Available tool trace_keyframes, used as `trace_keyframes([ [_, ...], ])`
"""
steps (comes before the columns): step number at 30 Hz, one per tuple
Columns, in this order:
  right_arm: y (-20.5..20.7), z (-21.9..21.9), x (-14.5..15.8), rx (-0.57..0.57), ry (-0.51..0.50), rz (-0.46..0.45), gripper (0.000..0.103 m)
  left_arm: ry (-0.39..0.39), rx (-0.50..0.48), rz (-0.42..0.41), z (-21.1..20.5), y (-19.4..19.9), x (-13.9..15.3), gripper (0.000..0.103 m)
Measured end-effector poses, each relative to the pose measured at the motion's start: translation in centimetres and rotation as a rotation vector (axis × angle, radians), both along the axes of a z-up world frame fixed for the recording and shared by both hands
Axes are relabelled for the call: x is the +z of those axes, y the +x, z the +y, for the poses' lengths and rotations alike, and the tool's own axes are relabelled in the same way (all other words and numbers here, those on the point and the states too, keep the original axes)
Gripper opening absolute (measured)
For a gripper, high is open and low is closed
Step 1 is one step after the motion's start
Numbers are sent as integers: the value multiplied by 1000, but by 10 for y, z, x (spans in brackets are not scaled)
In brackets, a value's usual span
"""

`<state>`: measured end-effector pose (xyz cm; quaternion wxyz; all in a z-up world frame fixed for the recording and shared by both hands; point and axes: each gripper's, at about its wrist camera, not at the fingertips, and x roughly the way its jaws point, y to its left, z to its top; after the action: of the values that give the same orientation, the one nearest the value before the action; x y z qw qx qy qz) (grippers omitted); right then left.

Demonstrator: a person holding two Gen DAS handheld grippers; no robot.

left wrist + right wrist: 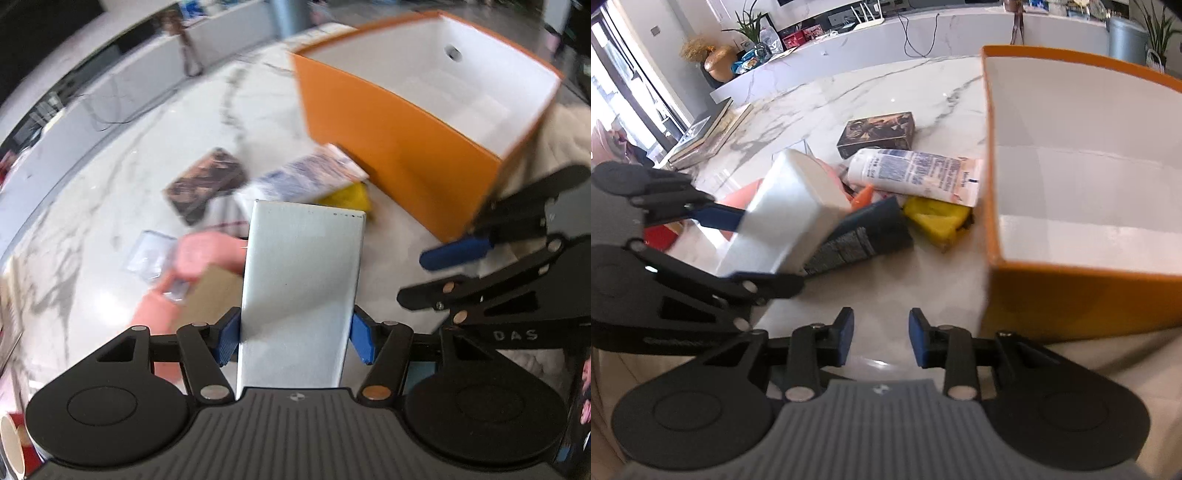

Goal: Organize rigid objects
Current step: 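Lift the white box with the left gripper while the right gripper grasps the black spray can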

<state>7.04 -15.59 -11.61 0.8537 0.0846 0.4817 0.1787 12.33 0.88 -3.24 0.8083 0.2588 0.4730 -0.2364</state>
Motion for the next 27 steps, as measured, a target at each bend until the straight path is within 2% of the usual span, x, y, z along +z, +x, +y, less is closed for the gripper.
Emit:
trace_keyframes([
  [5, 16, 15, 1, -44, 61, 49, 35, 0, 77, -50, 21, 13, 13, 70],
  [7, 22, 20, 1, -81, 82, 63, 40, 4, 97, -62, 25, 18, 14, 70],
  [15, 52, 31, -10, -241, 159, 146, 45, -22, 119, -66, 36, 28, 12, 70],
  [18, 63, 30, -17, -285, 195, 180, 58, -30, 125, -65, 41, 32, 12, 70],
  [22, 71, 33, -23, -302, 197, 204, 63, -44, 142, -54, 46, 41, 9, 70],
  [27, 76, 39, -24, -307, 178, 188, 62, -40, 143, -43, 48, 43, 5, 70],
])
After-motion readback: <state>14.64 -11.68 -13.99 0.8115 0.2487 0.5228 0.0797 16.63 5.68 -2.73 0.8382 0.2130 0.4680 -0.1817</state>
